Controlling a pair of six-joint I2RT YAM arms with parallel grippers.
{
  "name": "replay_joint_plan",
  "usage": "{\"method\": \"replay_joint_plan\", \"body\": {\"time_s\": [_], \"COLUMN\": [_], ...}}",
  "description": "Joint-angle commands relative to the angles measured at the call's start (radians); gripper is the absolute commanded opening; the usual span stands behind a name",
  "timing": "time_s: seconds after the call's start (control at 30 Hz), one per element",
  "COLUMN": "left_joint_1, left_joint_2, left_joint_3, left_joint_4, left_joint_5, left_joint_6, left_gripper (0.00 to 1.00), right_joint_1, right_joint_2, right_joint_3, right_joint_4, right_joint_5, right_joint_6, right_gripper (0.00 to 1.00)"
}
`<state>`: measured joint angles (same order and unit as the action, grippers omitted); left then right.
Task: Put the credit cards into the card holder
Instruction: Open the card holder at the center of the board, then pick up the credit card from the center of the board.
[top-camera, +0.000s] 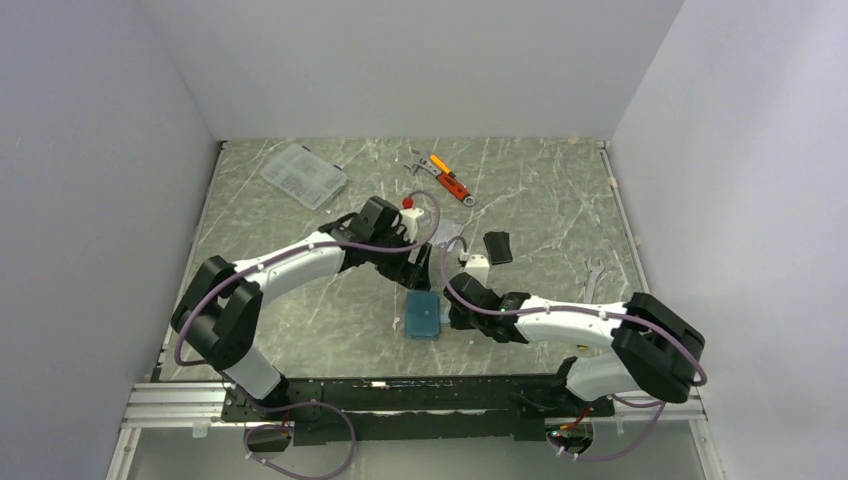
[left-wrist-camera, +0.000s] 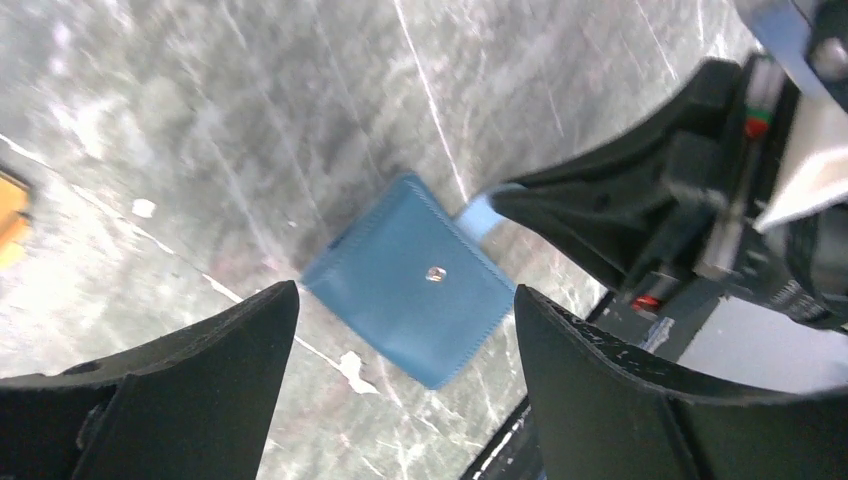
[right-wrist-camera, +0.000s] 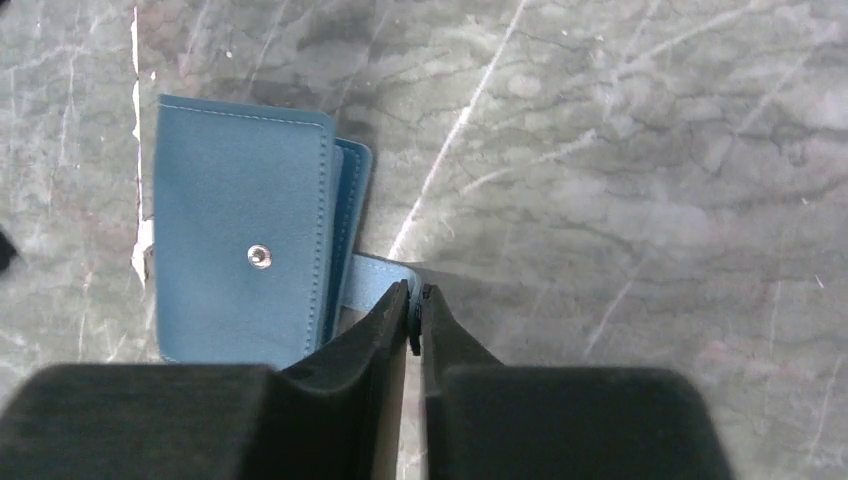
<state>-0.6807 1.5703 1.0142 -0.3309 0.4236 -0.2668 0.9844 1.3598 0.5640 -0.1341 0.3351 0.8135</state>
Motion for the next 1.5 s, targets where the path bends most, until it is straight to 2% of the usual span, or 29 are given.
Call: {"method": "replay_joint_plan", "body": {"time_s": [0.0,0.17,0.27,0.4,0.57,0.73,0.9,1.2,1.47], "left_joint_1": [0.063,0.176,0.252,0.338,0.415,0.423,0.423,0.436,0.438], "left_joint_2": [0.021,-0.020,-0.004,0.048,0.161,0.258,0.313,0.397,0.447], "left_joint_3": [0.099,0.128,0.135,0.119,0.156,0.214,0.248,0.269,0.293], "left_joint_4": [-0.098,-0.111,-0.086,-0.002,0.069,0.066,0.060,0.090,0.087], "left_joint_5": [-0.037,-0.056,-0.090,-0.149,-0.092,-0.077,-0.043,0.023,0.038], "left_joint_6": [0.068,0.110,0.143,0.167,0.124,0.093,0.077,0.032,0.012], "left_gripper": [0.85,0.88,0.88,0.87,0.85,0.84,0.82,0.69,0.63], "right_joint_1": [-0.003,-0.045,-0.115,-0.219,-0.311,-0.363,-0.374,-0.391,-0.391], "right_joint_2": [-0.112,-0.239,-0.221,-0.097,0.149,0.413,0.584,0.693,0.718], "right_joint_3": [-0.032,0.011,0.101,0.248,0.449,0.629,0.737,0.752,0.711], "right_joint_4": [-0.052,-0.109,-0.079,0.034,0.152,0.215,0.239,0.298,0.347], "right_joint_5": [-0.006,-0.027,-0.082,-0.181,-0.362,-0.492,-0.550,-0.635,-0.664], "right_joint_6": [0.011,-0.049,-0.117,-0.194,-0.215,-0.209,-0.190,-0.128,-0.093], "right_gripper": [0.20,0.55,0.63,0.63,0.59,0.53,0.48,0.47,0.44]}}
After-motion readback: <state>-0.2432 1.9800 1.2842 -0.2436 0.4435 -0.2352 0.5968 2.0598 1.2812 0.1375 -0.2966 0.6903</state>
